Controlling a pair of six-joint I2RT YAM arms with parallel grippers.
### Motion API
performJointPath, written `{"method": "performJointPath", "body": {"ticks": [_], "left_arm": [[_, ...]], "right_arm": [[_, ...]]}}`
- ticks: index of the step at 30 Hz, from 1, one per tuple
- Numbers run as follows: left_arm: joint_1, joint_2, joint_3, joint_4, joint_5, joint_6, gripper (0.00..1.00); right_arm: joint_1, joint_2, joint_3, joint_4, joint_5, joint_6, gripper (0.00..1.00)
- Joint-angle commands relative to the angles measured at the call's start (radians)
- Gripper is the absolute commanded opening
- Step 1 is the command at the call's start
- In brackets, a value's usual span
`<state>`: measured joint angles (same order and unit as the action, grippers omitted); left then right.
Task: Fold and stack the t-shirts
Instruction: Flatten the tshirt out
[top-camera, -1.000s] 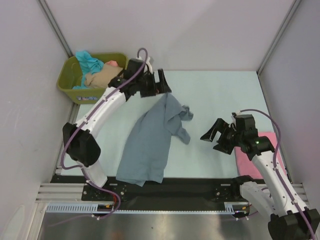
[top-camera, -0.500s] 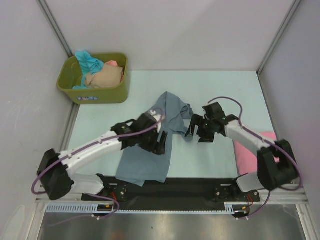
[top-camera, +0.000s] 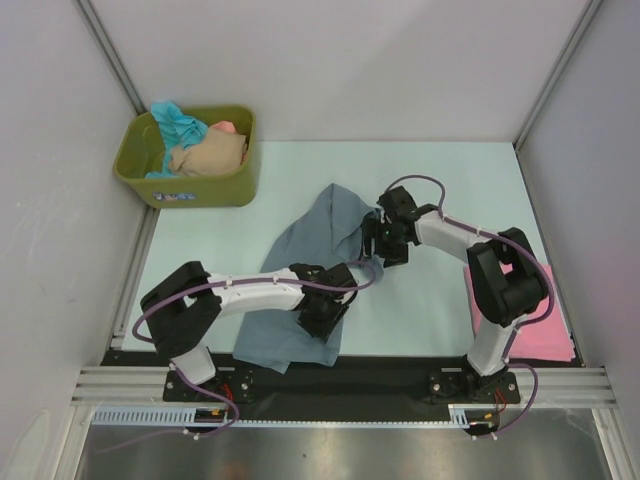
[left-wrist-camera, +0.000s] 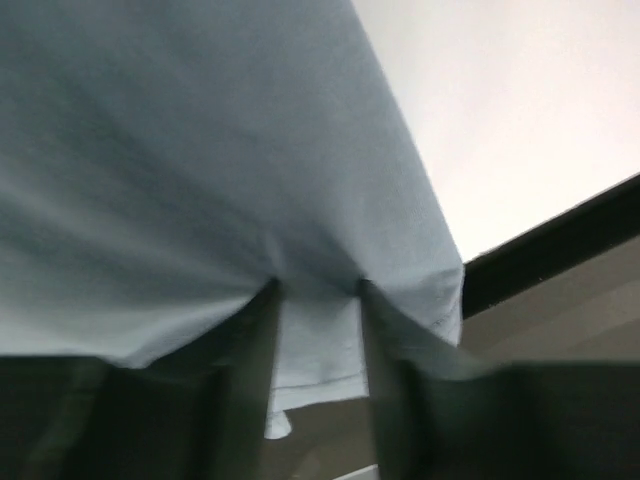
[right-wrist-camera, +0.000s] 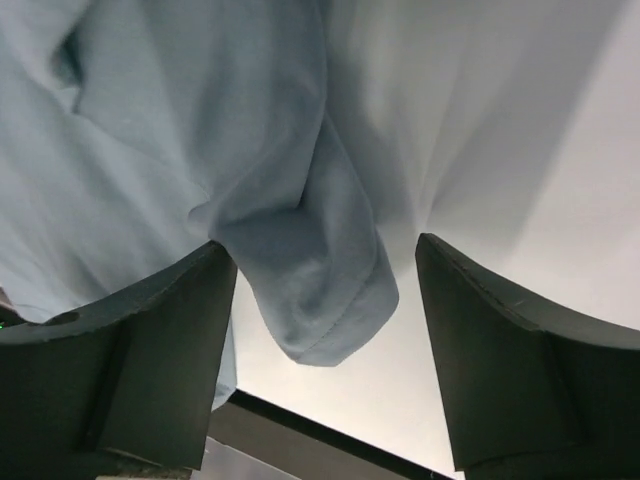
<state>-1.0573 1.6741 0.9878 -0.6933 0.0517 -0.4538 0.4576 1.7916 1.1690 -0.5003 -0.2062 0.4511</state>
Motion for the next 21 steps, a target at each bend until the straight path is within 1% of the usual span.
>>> {"method": "performJointPath", "body": {"ticks": [1, 2, 3, 4, 5, 6, 7, 8, 9, 10, 12, 13, 14, 15, 18, 19, 21], "left_arm": [[-0.026, -0.005, 0.023, 0.043, 0.036, -0.026, 0.37], [-0.027, -0.014, 0.023, 0.041, 0.019, -0.029, 0.21], [-0.027, -0.043, 0.025, 0.025, 0.005, -0.039, 0.10], [-0.027, -0.060, 0.028, 0.015, -0.015, -0.043, 0.03], [-0.027, -0.083, 0.035, 0.006, -0.027, -0.045, 0.00], [-0.027, -0.124, 0.043, -0.021, -0.054, -0.051, 0.01], [-0.027, -0.148, 0.051, -0.034, -0.090, -0.054, 0.00], [-0.027, -0.168, 0.058, -0.043, -0.101, -0.056, 0.00], [-0.027, -0.212, 0.061, -0.052, -0.122, -0.057, 0.00], [-0.027, -0.238, 0.064, -0.054, -0.133, -0.063, 0.00], [-0.027, -0.280, 0.060, -0.045, -0.133, -0.072, 0.00], [-0.027, -0.299, 0.051, -0.037, -0.116, -0.074, 0.07], [-0.027, -0.300, 0.045, -0.022, -0.098, -0.078, 0.09], [-0.030, -0.295, 0.038, -0.014, -0.079, -0.085, 0.01], [-0.070, -0.274, 0.035, -0.008, -0.096, -0.083, 0.00], [-0.090, -0.251, 0.046, -0.015, -0.101, -0.079, 0.00], [-0.110, -0.217, 0.052, -0.014, -0.113, -0.080, 0.00]], "right_arm": [[0.006, 0.032, 0.028, -0.006, 0.019, 0.010, 0.74], [0.006, 0.035, 0.026, 0.002, 0.014, 0.017, 0.71], [0.007, 0.032, 0.023, 0.008, 0.011, 0.023, 0.61], [0.007, 0.028, 0.018, 0.012, 0.020, 0.027, 0.57], [0.006, 0.023, 0.014, 0.016, 0.027, 0.038, 0.52], [0.006, 0.012, 0.006, 0.019, 0.036, 0.041, 0.40], [0.004, -0.015, -0.003, 0.028, 0.054, 0.040, 0.35], [0.003, -0.032, -0.023, 0.032, 0.065, 0.038, 0.27], [-0.003, -0.050, -0.032, 0.035, 0.076, 0.035, 0.07], [-0.008, -0.088, -0.037, 0.022, 0.079, 0.038, 0.01], [-0.017, -0.135, -0.055, 0.008, 0.099, 0.040, 0.00], [-0.023, -0.185, -0.069, 0.009, 0.100, 0.038, 0.00], [-0.023, -0.205, -0.089, 0.012, 0.100, 0.038, 0.00], [-0.027, -0.224, -0.092, 0.008, 0.094, 0.043, 0.00], [-0.045, -0.291, -0.089, -0.049, 0.082, 0.066, 0.00], [-0.049, -0.345, -0.094, -0.061, 0.077, 0.070, 0.00], [-0.065, -0.395, -0.108, -0.081, 0.071, 0.090, 0.00]]}}
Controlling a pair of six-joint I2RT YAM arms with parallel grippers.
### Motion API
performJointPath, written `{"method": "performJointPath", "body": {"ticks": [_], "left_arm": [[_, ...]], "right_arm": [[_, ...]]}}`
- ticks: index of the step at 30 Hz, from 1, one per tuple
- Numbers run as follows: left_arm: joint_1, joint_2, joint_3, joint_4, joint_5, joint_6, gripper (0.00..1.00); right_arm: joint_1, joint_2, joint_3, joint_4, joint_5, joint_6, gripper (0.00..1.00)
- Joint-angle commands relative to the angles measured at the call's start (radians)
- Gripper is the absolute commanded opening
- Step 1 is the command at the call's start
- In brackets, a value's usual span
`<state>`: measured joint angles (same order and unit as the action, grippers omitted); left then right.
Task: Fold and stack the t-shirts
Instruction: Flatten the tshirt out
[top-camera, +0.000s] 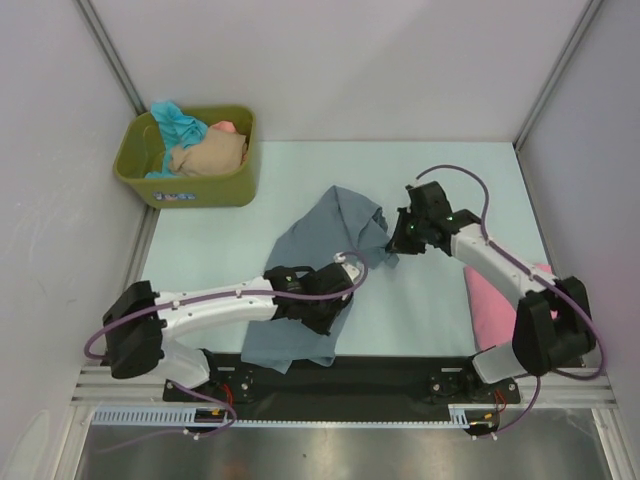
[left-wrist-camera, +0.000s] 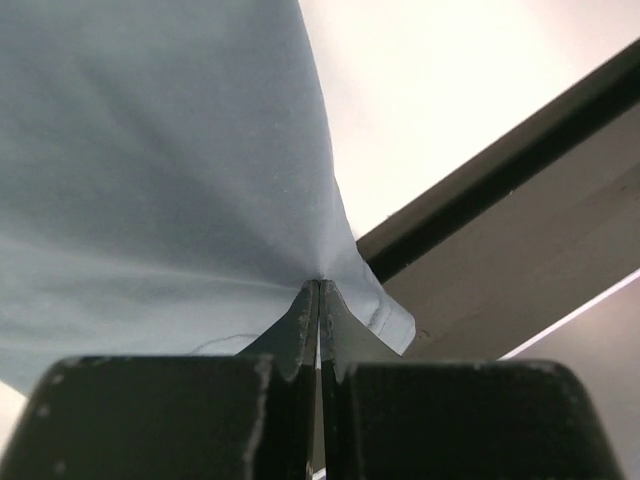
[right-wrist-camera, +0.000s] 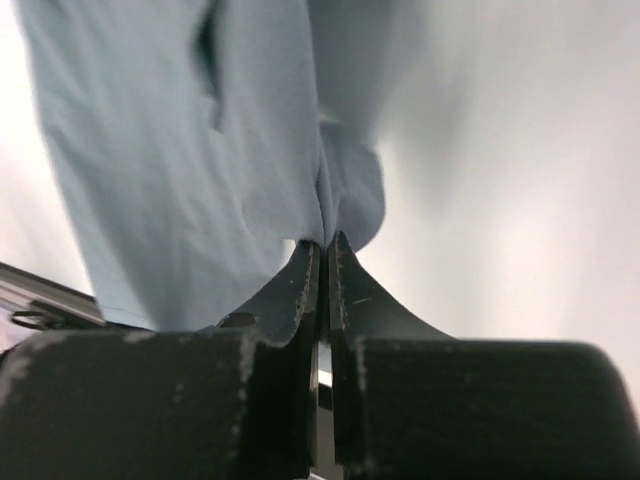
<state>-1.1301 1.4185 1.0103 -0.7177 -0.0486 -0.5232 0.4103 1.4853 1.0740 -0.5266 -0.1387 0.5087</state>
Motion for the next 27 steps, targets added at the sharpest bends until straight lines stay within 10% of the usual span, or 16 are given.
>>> {"method": "performJointPath", "body": {"ticks": [1, 14, 21, 27], "left_arm": [[-0.046, 0.040, 0.036, 0.005, -0.029, -0.011, 0.00], [-0.106, -0.533, 0.350, -0.235, -0.505, -0.081, 0.00], [-0.091, -0.534, 0.499, -0.324, -0.741, 0.076, 0.00], [0.431, -0.385, 0.427, -0.295, -0.469, 0.114, 0.00]], "right_arm": [[-0.024, -0.138, -0.008, -0.071, 0.002, 0.040, 0.00], [-0.068, -0.695, 0.323, -0.571, 0.218, 0.034, 0.00], [-0.068, -0.689, 0.438, -0.561, 0.255, 0.070, 0.00], [-0.070, -0.502, 0.405, -0.238, 0.194, 0.051, 0.00]]}}
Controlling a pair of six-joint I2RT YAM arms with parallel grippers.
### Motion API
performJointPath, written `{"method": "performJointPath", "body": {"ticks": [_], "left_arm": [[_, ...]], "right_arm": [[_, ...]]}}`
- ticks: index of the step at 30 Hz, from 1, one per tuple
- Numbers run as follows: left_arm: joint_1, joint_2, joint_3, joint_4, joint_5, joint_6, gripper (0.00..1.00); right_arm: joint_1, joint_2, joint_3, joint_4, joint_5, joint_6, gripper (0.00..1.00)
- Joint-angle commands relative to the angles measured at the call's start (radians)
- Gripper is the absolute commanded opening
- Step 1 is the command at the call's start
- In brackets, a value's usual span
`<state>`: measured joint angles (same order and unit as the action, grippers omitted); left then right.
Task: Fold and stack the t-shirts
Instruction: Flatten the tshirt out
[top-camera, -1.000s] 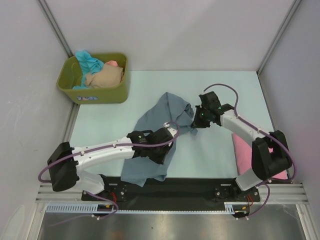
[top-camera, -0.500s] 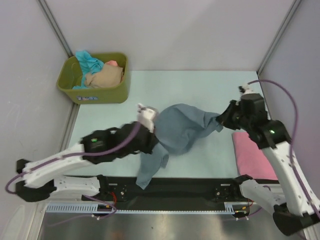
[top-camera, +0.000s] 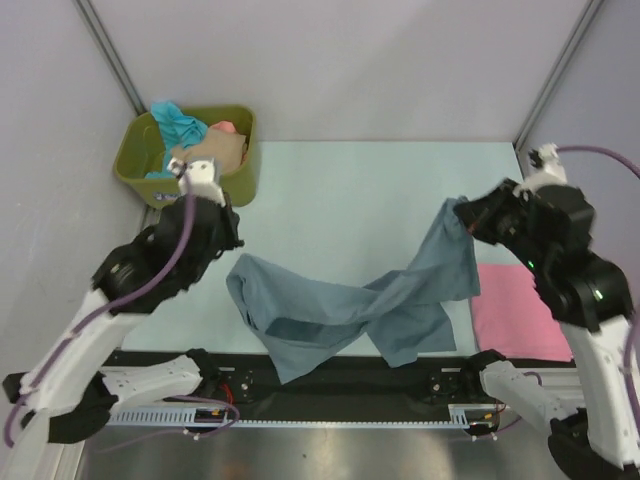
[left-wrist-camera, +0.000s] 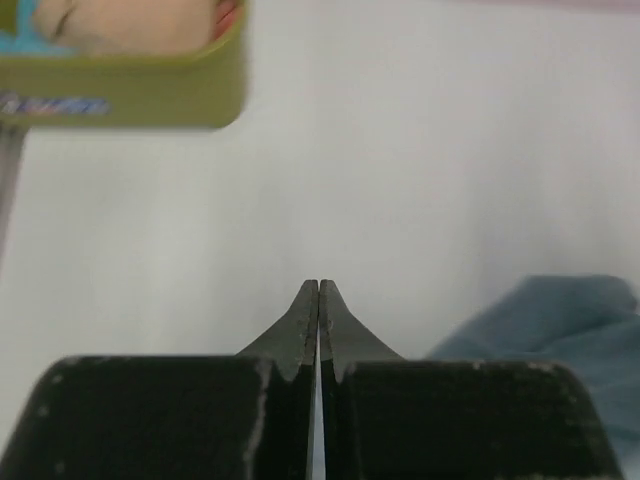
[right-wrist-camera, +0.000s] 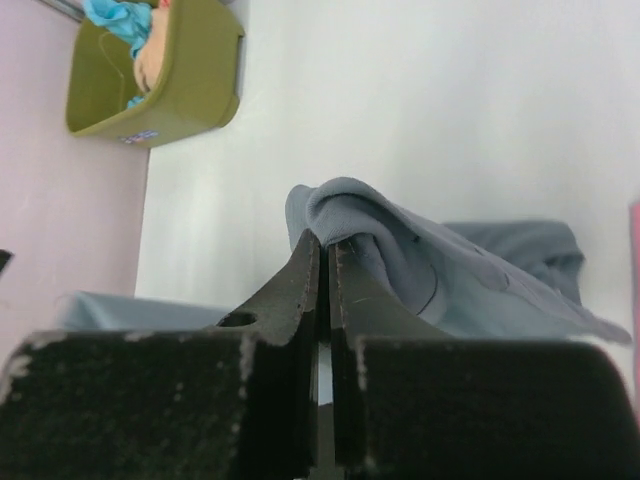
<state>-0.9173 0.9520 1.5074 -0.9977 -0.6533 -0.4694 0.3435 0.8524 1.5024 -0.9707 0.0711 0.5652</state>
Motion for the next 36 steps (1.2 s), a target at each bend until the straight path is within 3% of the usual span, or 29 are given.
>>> {"method": "performJointPath", "body": {"ticks": [1, 3, 7, 10, 12, 13, 14, 16, 17, 18, 19, 20, 21, 22, 24, 25, 27, 30, 33, 36], "left_arm": [[0.265, 0.117, -0.088, 0.014, 0.158, 0.075, 0.00], [0.310, 0.152, -0.118, 0.082, 0.077, 0.112, 0.00], [0.417, 0.284, -0.087, 0.183, 0.069, 0.175, 0.01], [0.485, 0.397, -0.053, 0.221, 0.055, 0.215, 0.00], [0.492, 0.453, -0.004, 0.241, 0.096, 0.260, 0.00], [0.492, 0.477, 0.017, 0.237, 0.201, 0.274, 0.00], [0.488, 0.526, 0.051, 0.223, 0.249, 0.281, 0.04], [0.462, 0.570, 0.059, 0.160, 0.300, 0.279, 0.20], [0.412, 0.589, 0.033, 0.140, 0.322, 0.285, 0.30], [0.378, 0.593, 0.002, 0.131, 0.322, 0.293, 0.36], [0.339, 0.581, -0.039, 0.145, 0.326, 0.301, 0.42], [0.258, 0.568, -0.120, 0.175, 0.337, 0.304, 0.55], [0.223, 0.542, -0.156, 0.185, 0.346, 0.276, 0.63], [0.175, 0.535, -0.189, 0.194, 0.378, 0.259, 0.69], [0.143, 0.519, -0.292, 0.250, 0.511, 0.209, 0.73], [0.124, 0.518, -0.317, 0.266, 0.544, 0.193, 0.73], [0.077, 0.528, -0.368, 0.306, 0.584, 0.157, 0.70], [0.034, 0.588, -0.378, 0.329, 0.593, 0.134, 0.67], [0.011, 0.689, -0.337, 0.295, 0.564, 0.130, 0.73], [0.009, 0.778, -0.322, 0.314, 0.567, 0.141, 0.73]], "right_arm": [[-0.009, 0.166, -0.024, 0.283, 0.004, -0.008, 0.00], [-0.027, 0.284, -0.022, 0.372, 0.006, -0.019, 0.00], [-0.124, 0.494, 0.071, 0.586, -0.092, 0.021, 0.00], [-0.172, 0.693, 0.179, 0.642, -0.145, 0.082, 0.00], [-0.181, 0.844, 0.225, 0.670, -0.136, 0.081, 0.00], [-0.184, 0.900, 0.278, 0.682, -0.136, 0.058, 0.04], [-0.199, 0.950, 0.315, 0.670, -0.133, 0.053, 0.09], [-0.218, 1.114, 0.489, 0.539, -0.145, 0.021, 0.45], [-0.225, 1.172, 0.578, 0.439, -0.136, -0.003, 0.54], [-0.235, 1.292, 0.693, 0.323, -0.102, -0.042, 0.61], [-0.233, 1.335, 0.790, 0.100, -0.076, -0.077, 0.64], [-0.229, 1.365, 0.902, 0.013, -0.039, -0.134, 0.65], [-0.213, 1.366, 0.895, -0.046, 0.016, -0.154, 0.68], [-0.204, 1.297, 0.851, -0.075, 0.031, -0.169, 0.69], [-0.175, 1.165, 0.543, -0.028, 0.038, -0.172, 0.70], [-0.161, 0.990, 0.407, 0.057, 0.036, -0.166, 0.71], [-0.127, 0.822, 0.080, 0.159, -0.014, -0.130, 0.73], [-0.068, 0.555, -0.228, 0.164, -0.062, -0.094, 0.73], [0.035, 0.334, -0.451, 0.107, -0.114, -0.038, 0.72], [0.117, 0.093, -0.597, 0.083, -0.154, 0.073, 0.72]]}}
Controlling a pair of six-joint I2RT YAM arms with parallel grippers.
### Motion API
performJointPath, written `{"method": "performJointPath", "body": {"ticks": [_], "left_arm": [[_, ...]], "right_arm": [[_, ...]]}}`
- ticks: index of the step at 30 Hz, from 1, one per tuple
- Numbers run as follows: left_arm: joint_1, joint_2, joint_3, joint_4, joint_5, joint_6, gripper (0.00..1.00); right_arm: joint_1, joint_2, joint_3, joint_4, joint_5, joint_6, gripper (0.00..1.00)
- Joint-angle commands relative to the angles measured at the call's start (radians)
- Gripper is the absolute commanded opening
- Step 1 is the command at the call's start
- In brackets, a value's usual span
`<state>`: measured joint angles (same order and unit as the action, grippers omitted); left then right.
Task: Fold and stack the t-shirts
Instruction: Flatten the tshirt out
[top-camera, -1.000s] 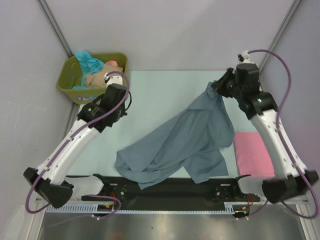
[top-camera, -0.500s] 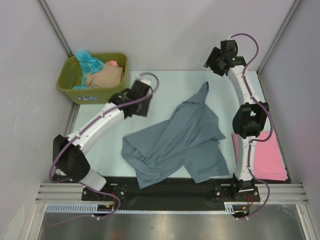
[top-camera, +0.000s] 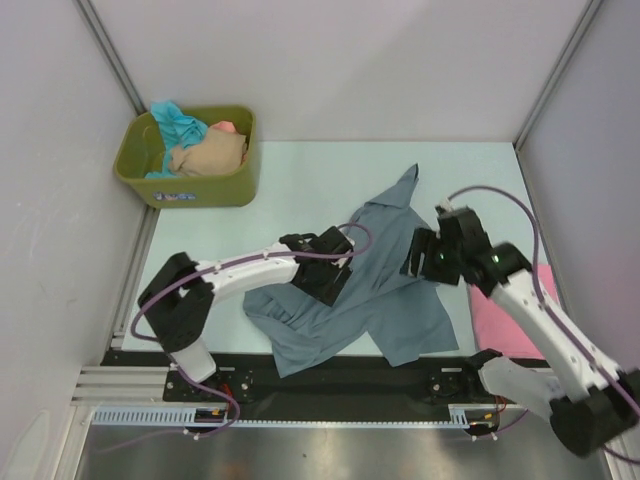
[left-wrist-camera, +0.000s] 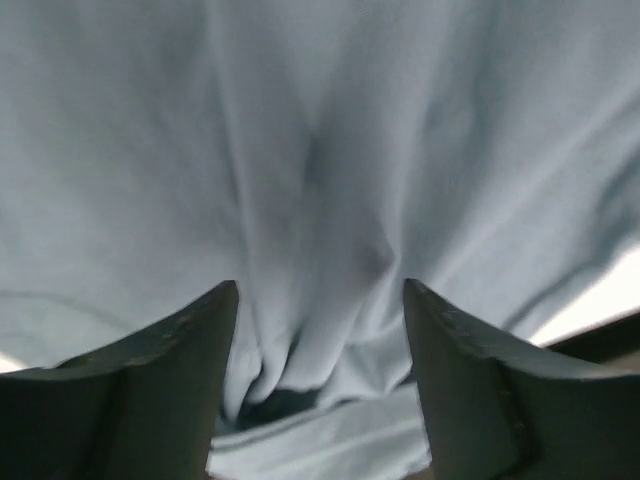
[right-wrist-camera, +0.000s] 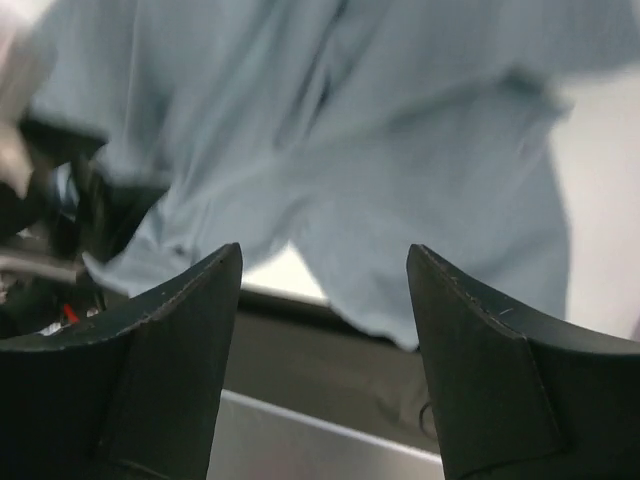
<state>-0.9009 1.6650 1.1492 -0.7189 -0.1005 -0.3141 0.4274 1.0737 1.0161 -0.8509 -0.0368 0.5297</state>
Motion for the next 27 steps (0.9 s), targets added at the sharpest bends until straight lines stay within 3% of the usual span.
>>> {"method": "performJointPath", "body": {"ticks": [1, 3, 4, 5, 6, 7, 11, 15, 16, 18, 19, 20, 24, 27], "left_arm": [[-0.006, 0.091, 0.044, 0.036, 0.013, -0.010, 0.69], [-0.004, 0.174, 0.081, 0.039, 0.002, 0.007, 0.60], [0.000, 0.200, 0.101, 0.033, -0.023, 0.010, 0.36], [0.002, 0.216, 0.150, 0.013, -0.062, 0.010, 0.19], [0.005, 0.231, 0.174, 0.001, -0.099, 0.010, 0.06], [0.008, 0.230, 0.203, -0.008, -0.135, 0.009, 0.00], [0.019, 0.239, 0.427, -0.063, -0.344, 0.058, 0.00], [0.089, 0.352, 0.689, -0.129, -0.378, 0.118, 0.00], [0.126, 0.419, 0.743, -0.146, -0.366, 0.128, 0.06], [0.149, 0.479, 0.906, -0.227, -0.381, 0.145, 0.43], [0.149, 0.499, 0.944, -0.264, -0.402, 0.151, 0.72], [0.146, 0.490, 0.963, -0.267, -0.409, 0.161, 0.77], [0.109, 0.368, 0.821, -0.228, -0.377, 0.132, 0.72], [0.056, 0.279, 0.719, -0.229, -0.332, 0.070, 0.53]], "right_arm": [[0.043, -0.183, -0.181, -0.051, -0.049, 0.159, 0.72], [0.050, -0.321, -0.215, -0.117, -0.028, 0.194, 0.71], [0.050, -0.351, -0.218, -0.140, -0.014, 0.208, 0.72], [0.048, -0.380, -0.209, -0.163, 0.000, 0.211, 0.72], [0.048, -0.409, -0.203, -0.198, 0.020, 0.211, 0.72], [0.050, -0.416, -0.195, -0.211, 0.028, 0.210, 0.72], [0.047, -0.382, -0.168, -0.228, 0.031, 0.210, 0.72], [0.044, -0.321, -0.151, -0.156, -0.005, 0.204, 0.72], [0.043, -0.290, -0.145, -0.146, -0.012, 0.201, 0.72], [0.042, -0.262, -0.129, -0.126, -0.031, 0.185, 0.72], [0.036, -0.245, -0.122, -0.125, -0.035, 0.179, 0.72], [0.034, -0.219, -0.117, -0.126, -0.031, 0.173, 0.72], [0.024, -0.189, -0.113, -0.137, -0.017, 0.161, 0.72], [0.007, -0.193, -0.132, -0.125, -0.021, 0.171, 0.72]]}}
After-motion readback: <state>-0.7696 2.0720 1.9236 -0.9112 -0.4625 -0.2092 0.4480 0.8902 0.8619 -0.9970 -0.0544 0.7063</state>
